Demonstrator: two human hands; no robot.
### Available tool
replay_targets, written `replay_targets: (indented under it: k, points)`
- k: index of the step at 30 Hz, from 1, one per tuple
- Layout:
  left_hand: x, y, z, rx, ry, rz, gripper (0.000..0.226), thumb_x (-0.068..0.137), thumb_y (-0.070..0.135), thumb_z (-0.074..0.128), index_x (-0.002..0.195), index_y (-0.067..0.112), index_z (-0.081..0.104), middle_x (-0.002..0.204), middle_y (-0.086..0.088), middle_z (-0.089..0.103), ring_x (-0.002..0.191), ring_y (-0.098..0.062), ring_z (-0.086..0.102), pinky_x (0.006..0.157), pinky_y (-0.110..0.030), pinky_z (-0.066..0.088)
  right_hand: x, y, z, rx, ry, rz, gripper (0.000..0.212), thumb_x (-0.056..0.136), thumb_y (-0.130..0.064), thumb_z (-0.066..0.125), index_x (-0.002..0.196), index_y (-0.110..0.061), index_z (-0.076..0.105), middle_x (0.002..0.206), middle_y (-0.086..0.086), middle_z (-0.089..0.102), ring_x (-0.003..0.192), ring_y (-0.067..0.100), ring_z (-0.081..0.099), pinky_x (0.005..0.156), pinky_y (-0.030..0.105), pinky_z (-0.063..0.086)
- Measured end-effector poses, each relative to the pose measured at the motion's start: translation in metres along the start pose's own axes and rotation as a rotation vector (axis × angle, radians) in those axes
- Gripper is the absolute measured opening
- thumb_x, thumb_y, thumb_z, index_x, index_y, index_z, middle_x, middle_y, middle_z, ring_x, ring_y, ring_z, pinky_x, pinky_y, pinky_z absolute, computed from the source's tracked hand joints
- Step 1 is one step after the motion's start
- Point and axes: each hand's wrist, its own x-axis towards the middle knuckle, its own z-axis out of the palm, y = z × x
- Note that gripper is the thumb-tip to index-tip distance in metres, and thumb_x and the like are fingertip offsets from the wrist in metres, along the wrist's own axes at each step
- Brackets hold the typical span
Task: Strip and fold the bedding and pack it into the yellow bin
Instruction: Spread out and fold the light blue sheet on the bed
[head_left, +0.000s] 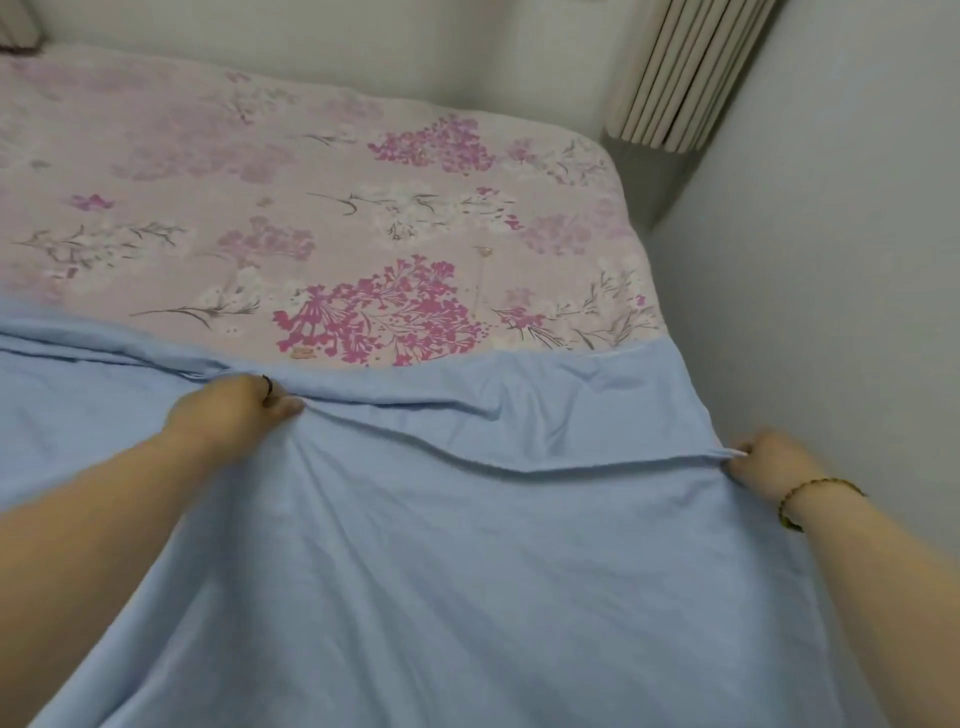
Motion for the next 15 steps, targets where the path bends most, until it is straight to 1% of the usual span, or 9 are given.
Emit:
replay_targets:
  k: [2, 3, 4, 5, 7, 9, 12, 14, 15]
  points:
    - [0.034, 0.026, -0.015, 0.006, 0.244, 0.016, 0.036, 0.095, 0.035, 0.045, 0.075, 0.008, 0.056, 0.098, -0.021, 0.060, 0.101, -0.035, 0.055, 0.081, -0.034, 0.038, 0.029, -0.020, -0.011, 0.043, 0.169, -0.005, 0.023, 0.095, -0.007, 0.042, 0.079, -0.002, 0.057, 0.074, 0.014, 0.056, 0.069, 0.026, 0.048, 0.057, 0.025, 0.033]
    - [0.050, 0.038, -0.022, 0.010, 0.363, 0.015, 0.034, 0.096, 0.033, 0.043, 0.090, 0.005, 0.062, 0.106, -0.025, 0.059, 0.104, -0.038, 0.054, 0.084, -0.037, 0.038, 0.041, -0.029, -0.016, 0.053, 0.264, -0.010, 0.020, 0.095, -0.009, 0.041, 0.097, -0.002, 0.060, 0.092, 0.020, 0.061, 0.082, 0.031, 0.052, 0.067, 0.028, 0.037]
    - [0.062, 0.047, -0.027, 0.023, 0.447, 0.014, 0.034, 0.097, 0.030, 0.042, 0.110, 0.004, 0.060, 0.117, -0.027, 0.056, 0.111, -0.040, 0.051, 0.090, -0.039, 0.036, 0.050, -0.037, -0.021, 0.060, 0.343, -0.011, 0.027, 0.095, -0.012, 0.042, 0.118, -0.005, 0.054, 0.113, 0.023, 0.058, 0.099, 0.035, 0.052, 0.080, 0.033, 0.039]
    - [0.077, 0.054, -0.027, 0.046, 0.478, 0.026, 0.038, 0.097, 0.027, 0.041, 0.127, 0.007, 0.051, 0.129, -0.027, 0.049, 0.121, -0.039, 0.044, 0.099, -0.041, 0.031, 0.061, -0.044, -0.023, 0.065, 0.392, -0.010, 0.041, 0.094, -0.016, 0.046, 0.134, -0.008, 0.041, 0.131, 0.022, 0.049, 0.115, 0.036, 0.047, 0.092, 0.038, 0.036]
    - [0.092, 0.057, -0.013, 0.114, 0.392, 0.047, 0.052, 0.098, 0.026, 0.037, 0.147, 0.016, 0.022, 0.152, -0.018, 0.023, 0.140, -0.031, 0.019, 0.113, -0.043, 0.009, 0.072, -0.056, -0.018, 0.027, 0.405, -0.015, 0.069, 0.091, -0.021, 0.053, 0.148, -0.014, 0.014, 0.151, 0.015, 0.024, 0.136, 0.032, 0.027, 0.108, 0.044, 0.024]
    - [0.095, 0.053, 0.021, 0.201, 0.235, 0.052, 0.057, 0.099, 0.029, 0.032, 0.149, 0.020, 0.005, 0.158, -0.007, 0.003, 0.145, -0.022, 0.001, 0.115, -0.044, -0.004, 0.081, -0.060, 0.003, -0.088, 0.313, -0.041, 0.076, 0.092, -0.020, 0.051, 0.149, -0.018, 0.000, 0.157, 0.009, 0.003, 0.143, 0.027, 0.011, 0.113, 0.050, 0.012]
    - [0.075, 0.043, 0.078, 0.284, -0.033, 0.062, 0.057, 0.100, 0.036, 0.024, 0.149, 0.023, -0.004, 0.158, -0.003, -0.008, 0.145, -0.019, -0.005, 0.115, -0.044, -0.005, 0.080, -0.049, 0.042, -0.183, 0.137, -0.037, 0.072, 0.095, -0.020, 0.042, 0.148, -0.022, -0.006, 0.156, 0.004, -0.013, 0.145, 0.023, -0.004, 0.114, 0.052, 0.002]
    - [0.055, 0.038, 0.106, 0.311, -0.138, 0.063, 0.057, 0.100, 0.039, 0.022, 0.148, 0.025, -0.005, 0.157, -0.002, -0.008, 0.145, -0.018, -0.005, 0.116, -0.043, -0.003, 0.073, -0.035, 0.063, -0.171, 0.066, -0.039, 0.067, 0.097, -0.023, 0.038, 0.149, -0.022, -0.005, 0.156, 0.004, -0.015, 0.145, 0.022, -0.006, 0.115, 0.049, 0.000]
    - [0.046, 0.035, 0.117, 0.309, -0.147, 0.069, 0.057, 0.100, 0.039, 0.022, 0.148, 0.025, -0.004, 0.157, -0.002, -0.007, 0.145, -0.017, -0.003, 0.116, -0.042, -0.001, 0.068, -0.027, 0.071, -0.159, 0.044, -0.048, 0.066, 0.097, -0.025, 0.037, 0.149, -0.021, -0.004, 0.156, 0.003, -0.015, 0.145, 0.022, -0.007, 0.115, 0.048, -0.001]
